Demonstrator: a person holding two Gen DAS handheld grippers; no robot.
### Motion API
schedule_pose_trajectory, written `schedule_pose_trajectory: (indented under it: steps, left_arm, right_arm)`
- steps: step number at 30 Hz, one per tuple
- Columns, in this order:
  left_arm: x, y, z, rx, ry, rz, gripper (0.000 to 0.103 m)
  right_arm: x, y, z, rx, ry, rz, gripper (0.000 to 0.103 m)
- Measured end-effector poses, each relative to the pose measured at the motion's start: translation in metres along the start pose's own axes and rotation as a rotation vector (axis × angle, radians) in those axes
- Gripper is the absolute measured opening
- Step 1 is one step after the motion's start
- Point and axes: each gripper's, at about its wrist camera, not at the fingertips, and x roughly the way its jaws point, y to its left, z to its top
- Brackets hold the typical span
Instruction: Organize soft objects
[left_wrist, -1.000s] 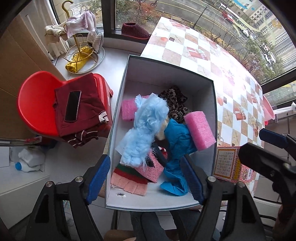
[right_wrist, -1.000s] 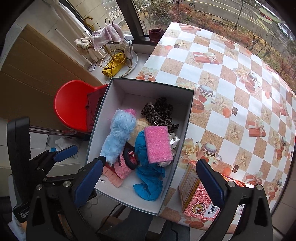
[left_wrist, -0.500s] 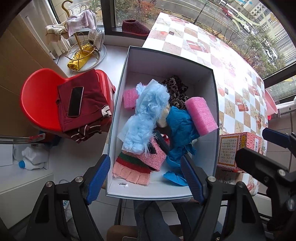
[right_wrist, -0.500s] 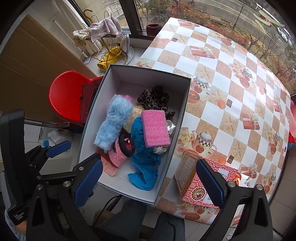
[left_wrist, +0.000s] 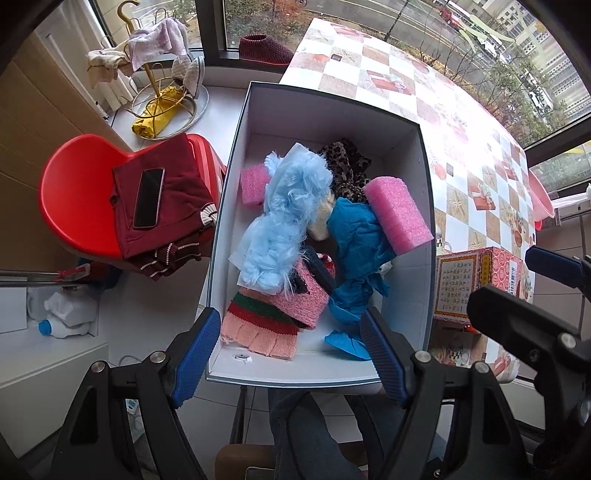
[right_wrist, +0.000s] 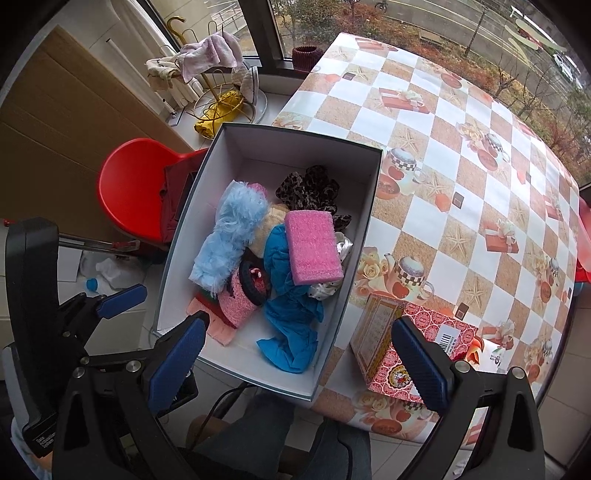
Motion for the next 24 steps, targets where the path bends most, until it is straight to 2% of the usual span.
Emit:
schedule_pose_trajectory:
  steps: [17,24]
  left_arm:
    - [0.008,0.001,-0.009,0.023,0.027,0.024,0.081]
    - [-0.003,0.009,-0.014,0.014,-0.042,-0.003,0.081]
  right_arm:
    - [0.001,0.004,-0.005,0.009,0.004,-0.01,0.101]
    - [0.004,0.009,-0.008,0.019,0.008,-0.013,0.101]
